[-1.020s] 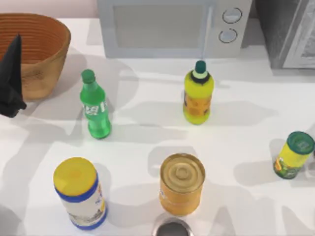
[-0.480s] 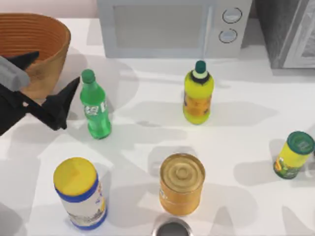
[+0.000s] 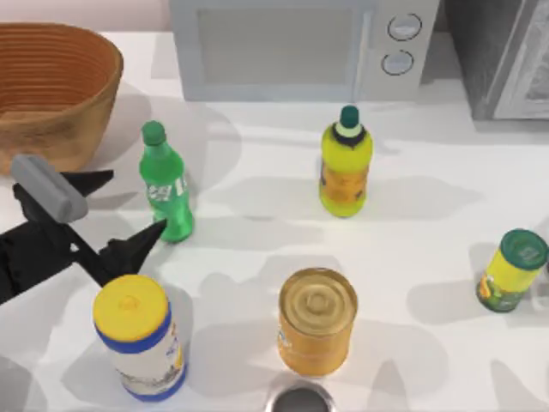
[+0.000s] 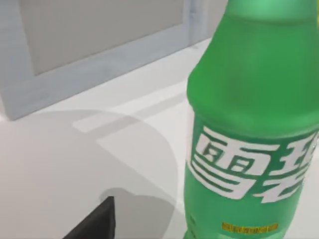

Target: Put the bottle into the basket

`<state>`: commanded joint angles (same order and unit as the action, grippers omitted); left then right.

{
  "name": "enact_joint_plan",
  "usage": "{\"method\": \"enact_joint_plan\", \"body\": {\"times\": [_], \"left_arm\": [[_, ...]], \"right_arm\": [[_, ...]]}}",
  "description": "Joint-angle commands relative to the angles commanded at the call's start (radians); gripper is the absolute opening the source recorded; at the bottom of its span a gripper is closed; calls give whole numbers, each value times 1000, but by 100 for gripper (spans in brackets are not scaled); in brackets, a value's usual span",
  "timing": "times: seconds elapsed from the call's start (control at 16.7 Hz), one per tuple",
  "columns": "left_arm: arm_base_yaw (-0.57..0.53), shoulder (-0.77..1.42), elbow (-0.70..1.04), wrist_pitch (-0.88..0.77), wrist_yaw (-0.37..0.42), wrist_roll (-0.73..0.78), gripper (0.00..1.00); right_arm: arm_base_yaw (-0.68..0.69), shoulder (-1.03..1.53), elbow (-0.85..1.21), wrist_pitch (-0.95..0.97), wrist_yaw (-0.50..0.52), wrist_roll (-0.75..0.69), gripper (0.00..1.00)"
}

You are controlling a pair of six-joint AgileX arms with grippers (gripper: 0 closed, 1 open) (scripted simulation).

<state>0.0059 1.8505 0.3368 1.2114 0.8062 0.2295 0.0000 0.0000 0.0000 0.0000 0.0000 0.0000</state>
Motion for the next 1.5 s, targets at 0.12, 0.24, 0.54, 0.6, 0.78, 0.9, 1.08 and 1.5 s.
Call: {"method": "enact_joint_plan", "body": {"times": [0.12, 0.24, 0.54, 0.6, 0.78, 0.9, 1.08, 1.5], "left_arm": [[0, 0, 0, 0, 0, 0, 100], [-1, -2, 2, -3, -2, -1, 100], [-84, 91, 102, 13, -79, -33, 100], [-111, 121, 135, 18, -105, -43, 100], [-173, 185, 203, 26, -163, -63, 100], [-176, 189, 207, 26, -166, -64, 100], [-176, 189, 207, 26, -166, -64, 92], [-176, 189, 207, 26, -166, -64, 40]], "right_arm": [[0, 0, 0, 0, 0, 0, 100], [0, 0, 0, 0, 0, 0, 100], [0, 0, 0, 0, 0, 0, 100], [0, 0, 0, 0, 0, 0, 100], [0, 0, 0, 0, 0, 0, 100], [0, 0, 0, 0, 0, 0, 100], [0, 0, 0, 0, 0, 0, 100], [0, 0, 0, 0, 0, 0, 100]]}}
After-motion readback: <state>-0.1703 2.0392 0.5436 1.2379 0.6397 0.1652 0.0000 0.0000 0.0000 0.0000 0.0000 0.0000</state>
